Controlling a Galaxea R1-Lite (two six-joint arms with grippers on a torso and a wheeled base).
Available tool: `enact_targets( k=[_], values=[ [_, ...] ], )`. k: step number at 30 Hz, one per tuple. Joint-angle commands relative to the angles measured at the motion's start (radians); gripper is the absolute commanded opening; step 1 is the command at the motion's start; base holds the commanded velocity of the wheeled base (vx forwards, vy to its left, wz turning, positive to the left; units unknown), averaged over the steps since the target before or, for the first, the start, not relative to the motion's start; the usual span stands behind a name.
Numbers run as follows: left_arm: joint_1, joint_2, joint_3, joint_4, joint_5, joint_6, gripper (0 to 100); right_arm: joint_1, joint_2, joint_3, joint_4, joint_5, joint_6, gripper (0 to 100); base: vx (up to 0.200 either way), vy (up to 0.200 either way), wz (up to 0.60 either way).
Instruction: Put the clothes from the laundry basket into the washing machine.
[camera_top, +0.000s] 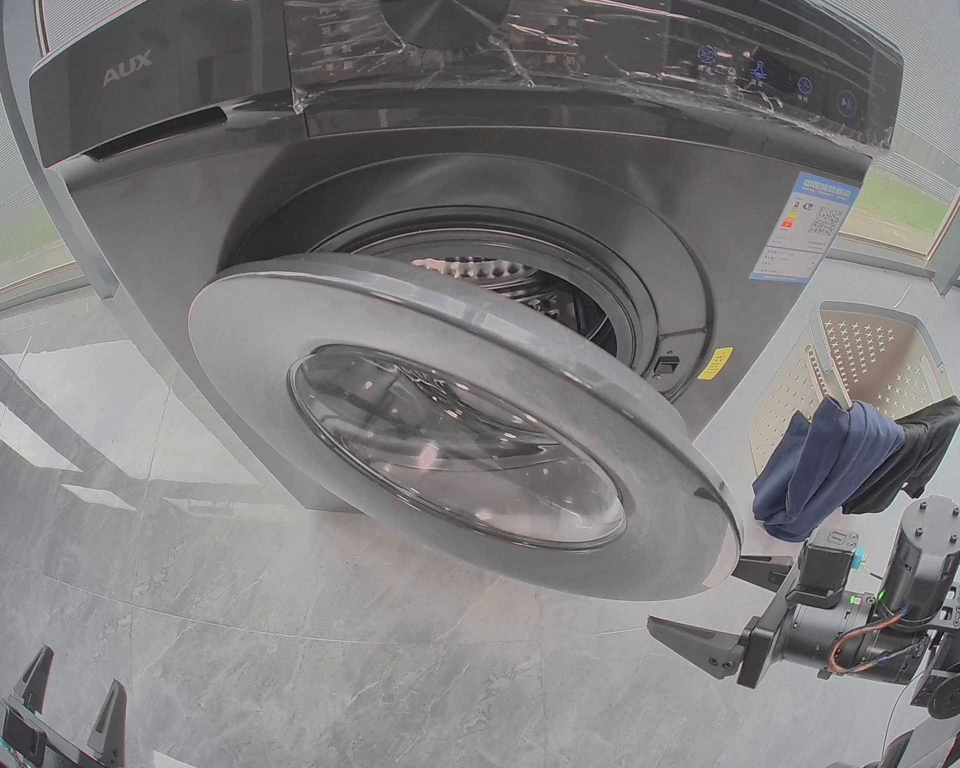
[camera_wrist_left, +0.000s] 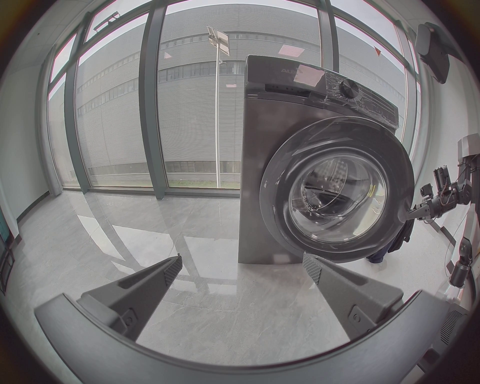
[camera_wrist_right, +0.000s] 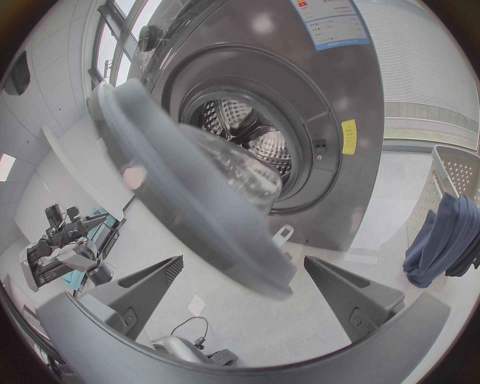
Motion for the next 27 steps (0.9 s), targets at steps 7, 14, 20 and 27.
enact_targets(
  k=[7, 14, 20, 27],
  values=[
    [0.0, -0.018, 0.016, 0.0, 0.0, 0.0, 100, 0.012, 0.004, 0.056, 0.0, 0.006, -0.002, 100, 0.0, 0.0, 0.0],
    [0.0, -0.018, 0.016, 0.0, 0.0, 0.0, 100, -0.111, 0.012, 0.142, 0.014, 0.0, -0.033, 100, 0.0, 0.0, 0.0],
    [0.0, -0.018, 0.016, 0.0, 0.0, 0.0, 100, -0.283, 0.035, 0.128, 0.0, 0.029, -0.07, 100, 0.0, 0.0, 0.0],
    [0.0, -0.018, 0.016, 0.0, 0.0, 0.0, 100, -0.323, 0.047, 0.05, 0.0, 0.066, -0.068, 100, 0.0, 0.0, 0.0]
  ],
)
